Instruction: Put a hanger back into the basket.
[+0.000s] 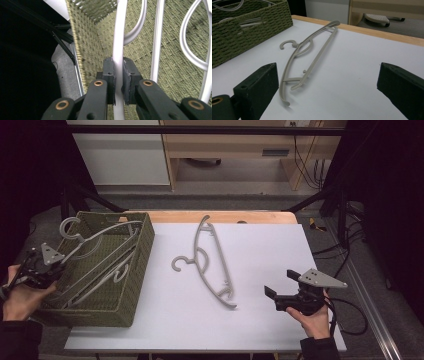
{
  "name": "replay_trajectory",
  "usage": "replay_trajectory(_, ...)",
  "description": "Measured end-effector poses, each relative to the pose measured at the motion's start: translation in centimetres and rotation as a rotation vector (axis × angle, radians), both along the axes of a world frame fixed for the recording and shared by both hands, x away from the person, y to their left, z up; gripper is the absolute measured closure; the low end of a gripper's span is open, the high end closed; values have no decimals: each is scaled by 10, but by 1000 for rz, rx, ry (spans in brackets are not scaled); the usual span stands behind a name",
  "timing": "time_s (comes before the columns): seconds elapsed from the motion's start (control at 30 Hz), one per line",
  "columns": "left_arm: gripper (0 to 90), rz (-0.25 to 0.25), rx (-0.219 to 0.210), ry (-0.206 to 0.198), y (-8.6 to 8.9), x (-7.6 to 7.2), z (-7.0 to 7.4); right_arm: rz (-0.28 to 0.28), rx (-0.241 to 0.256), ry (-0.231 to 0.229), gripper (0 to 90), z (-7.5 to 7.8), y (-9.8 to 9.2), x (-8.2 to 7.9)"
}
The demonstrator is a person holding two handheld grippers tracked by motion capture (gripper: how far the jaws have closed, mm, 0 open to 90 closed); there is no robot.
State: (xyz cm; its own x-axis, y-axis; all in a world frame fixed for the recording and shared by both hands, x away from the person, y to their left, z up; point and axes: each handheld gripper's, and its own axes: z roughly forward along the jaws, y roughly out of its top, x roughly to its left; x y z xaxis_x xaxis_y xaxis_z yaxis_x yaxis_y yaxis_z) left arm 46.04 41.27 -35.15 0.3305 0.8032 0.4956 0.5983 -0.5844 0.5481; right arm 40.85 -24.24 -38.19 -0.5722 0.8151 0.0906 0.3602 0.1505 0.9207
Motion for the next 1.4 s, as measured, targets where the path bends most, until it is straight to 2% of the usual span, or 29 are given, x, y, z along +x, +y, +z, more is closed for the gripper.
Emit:
replay_trajectory(0.17,822,-2,7,47,-2,2,-15,0,-5,-2,39,0,1,0)
replay_trajectory(0.2,822,-1,-3,37,-3,1,-18,0,-5,-2,39,0,1,0)
replay_trajectory(0.33,816,-18,-33,45,-5,-2,-19,3,-6,2,39,-1,2,1)
replay_trajectory(0.43,805,-51,-54,60,-8,-7,-17,7,-9,2,39,-1,2,1)
replay_trajectory(0.57,788,-87,-103,78,-15,-13,-16,10,-11,0,39,-1,2,0)
replay_trajectory(0.73,771,-111,-149,126,-22,-17,-16,12,-9,0,41,-1,2,0)
replay_trajectory(0.77,766,-113,-169,136,-23,-17,-16,14,-10,1,43,-1,2,0)
replay_trajectory(0.93,733,-126,-174,170,-30,-17,-21,15,-6,2,46,-1,4,0)
replay_trajectory(1.07,650,-130,-185,198,-33,-16,-24,19,-6,-2,48,-1,4,0)
replay_trajectory(1.13,619,-132,-198,186,-34,-16,-24,22,-5,-2,49,0,5,0)
replay_trajectory(1.2,591,-136,-232,166,-35,-18,-21,23,-4,-2,50,0,5,-1)
replay_trajectory(1.4,488,-193,-337,50,-43,-30,-4,19,-3,-3,54,1,5,-1)
